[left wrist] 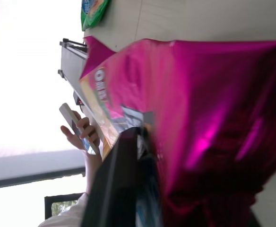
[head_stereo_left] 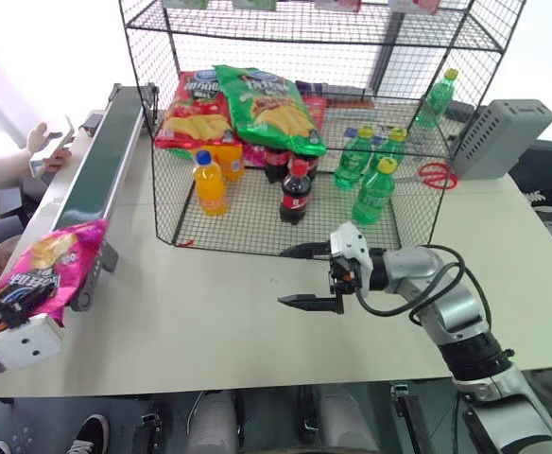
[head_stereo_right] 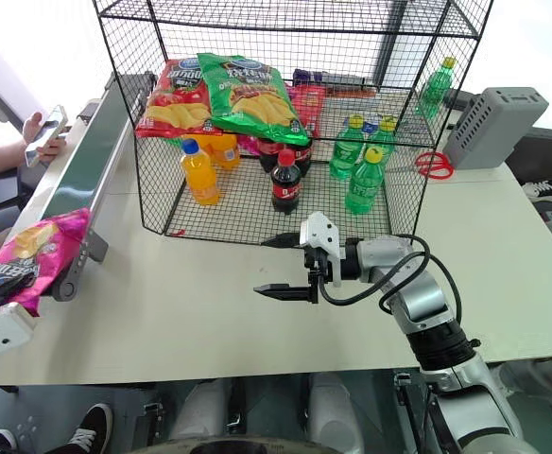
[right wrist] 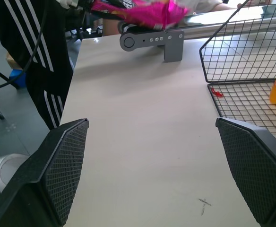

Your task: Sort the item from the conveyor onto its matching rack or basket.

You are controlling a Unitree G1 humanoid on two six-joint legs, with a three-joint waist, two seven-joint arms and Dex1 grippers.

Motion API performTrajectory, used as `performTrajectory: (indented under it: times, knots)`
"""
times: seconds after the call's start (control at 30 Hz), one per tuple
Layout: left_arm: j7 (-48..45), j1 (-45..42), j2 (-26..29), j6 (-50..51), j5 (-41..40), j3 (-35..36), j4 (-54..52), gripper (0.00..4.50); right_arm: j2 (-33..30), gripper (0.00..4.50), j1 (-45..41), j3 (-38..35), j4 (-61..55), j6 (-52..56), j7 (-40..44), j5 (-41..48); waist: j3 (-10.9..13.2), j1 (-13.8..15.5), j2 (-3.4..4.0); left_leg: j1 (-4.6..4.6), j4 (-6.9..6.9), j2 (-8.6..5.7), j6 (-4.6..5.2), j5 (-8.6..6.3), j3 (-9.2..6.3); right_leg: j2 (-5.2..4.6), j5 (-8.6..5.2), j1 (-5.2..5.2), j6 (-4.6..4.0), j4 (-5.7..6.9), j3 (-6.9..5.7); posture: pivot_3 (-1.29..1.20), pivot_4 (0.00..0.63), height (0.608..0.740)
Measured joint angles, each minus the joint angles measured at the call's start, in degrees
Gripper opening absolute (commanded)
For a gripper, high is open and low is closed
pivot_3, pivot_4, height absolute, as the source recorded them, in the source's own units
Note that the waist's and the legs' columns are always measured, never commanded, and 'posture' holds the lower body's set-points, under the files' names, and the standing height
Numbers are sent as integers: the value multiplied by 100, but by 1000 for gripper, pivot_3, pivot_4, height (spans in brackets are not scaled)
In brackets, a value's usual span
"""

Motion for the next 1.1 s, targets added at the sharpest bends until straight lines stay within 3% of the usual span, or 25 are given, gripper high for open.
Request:
performTrajectory:
  times: [0.2, 0.3, 0.4, 0.53, 0.67, 0.77, 0.9, 1.1]
  knots:
    - [-116, -183, -2, 273, -634, 193, -19, 45, 0, 4500, 0, 0, 62, -120, -8, -56, 0, 4, 0, 0, 0, -1, 0, 0, -1, -1, 0, 1, 0, 1, 0, 0, 150, 740]
    - [-604, -396, -10, 707, -1801, 378, -102, 45, 2, 4500, -1, 0, 118, -146, -30, -68, -1, 1, -2, 0, 1, 0, 0, 0, -2, 0, 0, 1, 1, 1, 0, 0, 150, 740]
    - [-1326, -621, -39, 1593, -3637, 635, -613, 45, 10, 4500, -25, -1, 188, -197, -35, -74, -1, 2, -2, 0, 2, 0, -1, 0, -4, -2, 1, 3, 1, 1, 0, 0, 150, 740]
    - [-2181, -482, 86, 3519, -6244, 1185, -1664, 45, 10, 4500, -179, -53, 350, -257, -26, -56, 0, -23, -1, 2, 3, -1, -1, 1, -7, 2, 1, 4, 2, 5, 2, 0, 150, 740]
    - [-2446, -120, 405, 5595, -8766, 1877, -2316, 45, 16, 4500, -235, -229, 440, -200, -19, 75, 3, -21, 4, 6, 3, -1, -1, 1, -15, 6, 1, 7, 2, 9, 3, 0, 150, 740]
    - [-2547, 131, 423, 6769, -10296, 2018, -2574, 45, 35, 4500, -310, -468, 375, 400, 6, 623, 5, -16, 6, 10, 3, -2, -1, 1, -20, 7, 0, 9, 1, 10, 6, 0, 150, 740]
    - [-2732, 78, 450, 7745, -11213, 1782, -2599, 45, -258, 4500, -391, -663, 32, 1977, 260, 1791, 6, 18, 8, 13, 3, -7, -1, 1, -18, 9, -2, 15, -3, 8, 5, 0, 150, 740]
    - [-2824, -1289, 445, 8410, -11700, 348, -2532, 45, -743, 4500, -563, -855, -22, 3395, 577, 2660, 5, 23, 7, 14, 7, -12, -1, 1, -19, 11, -8, 21, -14, 4, 7, 0, 150, 740]
